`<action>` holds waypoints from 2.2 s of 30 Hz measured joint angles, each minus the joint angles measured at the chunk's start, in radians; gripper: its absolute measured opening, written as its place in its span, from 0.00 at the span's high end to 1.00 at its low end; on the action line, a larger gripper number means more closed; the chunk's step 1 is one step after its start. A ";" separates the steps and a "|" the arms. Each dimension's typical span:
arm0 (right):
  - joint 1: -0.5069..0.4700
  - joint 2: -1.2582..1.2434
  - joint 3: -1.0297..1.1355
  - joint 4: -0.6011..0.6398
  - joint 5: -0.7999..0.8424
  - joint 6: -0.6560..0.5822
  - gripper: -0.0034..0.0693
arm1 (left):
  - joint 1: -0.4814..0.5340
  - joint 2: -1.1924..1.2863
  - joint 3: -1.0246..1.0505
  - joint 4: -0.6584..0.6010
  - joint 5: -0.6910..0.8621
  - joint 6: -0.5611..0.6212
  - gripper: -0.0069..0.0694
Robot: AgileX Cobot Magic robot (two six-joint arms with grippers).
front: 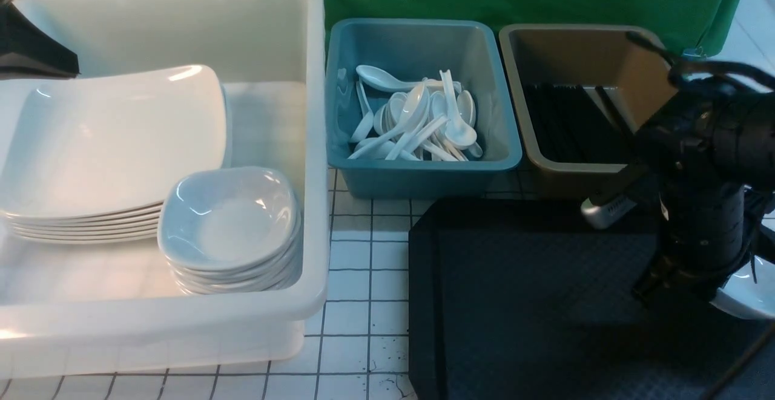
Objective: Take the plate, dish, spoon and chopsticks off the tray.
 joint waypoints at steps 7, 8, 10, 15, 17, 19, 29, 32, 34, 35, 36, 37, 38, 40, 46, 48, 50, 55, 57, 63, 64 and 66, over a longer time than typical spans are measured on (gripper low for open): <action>0.199 -0.208 -0.245 0.158 0.000 -0.024 0.90 | 0.000 0.000 0.000 -0.002 -0.005 -0.004 0.89; 0.237 -0.214 -0.298 0.175 -0.020 -0.042 0.90 | 0.000 0.000 0.000 -0.002 -0.006 -0.006 0.89; 0.314 -0.211 -0.385 0.205 -0.072 -0.094 0.90 | 0.000 0.000 0.000 -0.002 -0.008 -0.008 0.89; 0.495 -0.094 -0.555 0.268 -0.247 -0.240 0.90 | 0.000 0.000 0.000 -0.002 -0.015 -0.011 0.89; 0.527 -0.041 -0.583 0.274 -0.281 -0.285 0.90 | 0.000 0.000 0.000 -0.002 -0.015 -0.011 0.89; 0.575 0.068 -0.620 0.279 -0.334 -0.373 0.90 | 0.000 0.000 0.000 -0.001 -0.015 -0.011 0.89; 0.600 0.336 -0.651 0.242 -0.474 -0.491 0.90 | 0.000 0.000 0.000 0.032 -0.015 -0.011 0.89; 0.600 0.362 -0.651 0.239 -0.477 -0.493 0.87 | 0.000 0.000 0.000 0.035 -0.015 -0.011 0.89; 0.600 0.363 -0.651 0.236 -0.477 -0.494 0.82 | 0.000 0.000 0.000 0.036 -0.015 -0.011 0.89; 0.600 0.363 -0.651 0.236 -0.477 -0.494 0.81 | 0.000 0.000 0.000 0.036 -0.015 -0.011 0.89; 0.600 0.362 -0.652 0.234 -0.480 -0.493 0.75 | 0.000 0.000 0.000 0.036 -0.015 -0.011 0.89; 0.600 0.360 -0.651 0.232 -0.486 -0.492 0.69 | 0.000 0.000 0.000 0.036 -0.015 -0.011 0.89; 0.601 0.359 -0.651 0.231 -0.487 -0.491 0.64 | 0.000 0.000 0.000 0.036 -0.015 -0.011 0.89; 0.601 0.352 -0.651 0.231 -0.489 -0.491 0.55 | 0.000 0.000 0.000 0.036 -0.015 -0.011 0.89; 0.601 0.263 -0.651 0.231 -0.452 -0.491 0.41 | 0.000 0.000 0.000 0.036 -0.015 -0.011 0.89; 0.601 0.222 -0.651 0.231 -0.430 -0.491 0.42 | 0.000 0.000 0.000 0.038 -0.015 -0.012 0.89; 0.601 0.161 -0.651 0.228 -0.387 -0.490 0.43 | 0.000 0.000 0.000 0.040 -0.015 -0.013 0.89; 0.601 0.028 -0.652 0.210 -0.280 -0.466 0.51 | 0.000 0.000 0.000 0.040 -0.020 -0.013 0.89; 0.601 -0.047 -0.652 0.177 -0.191 -0.436 0.62 | 0.000 0.000 0.000 0.041 -0.024 -0.013 0.89; 0.601 -0.260 -0.640 0.011 0.012 -0.271 0.91 | 0.000 0.000 0.000 0.043 -0.027 -0.013 0.88; 0.601 -0.292 -0.631 -0.002 0.018 -0.254 0.93 | 0.000 0.000 0.000 0.043 -0.027 -0.013 0.88; 0.601 -0.374 -0.611 -0.019 0.025 -0.221 0.94 | 0.000 0.000 0.000 0.043 -0.030 -0.013 0.88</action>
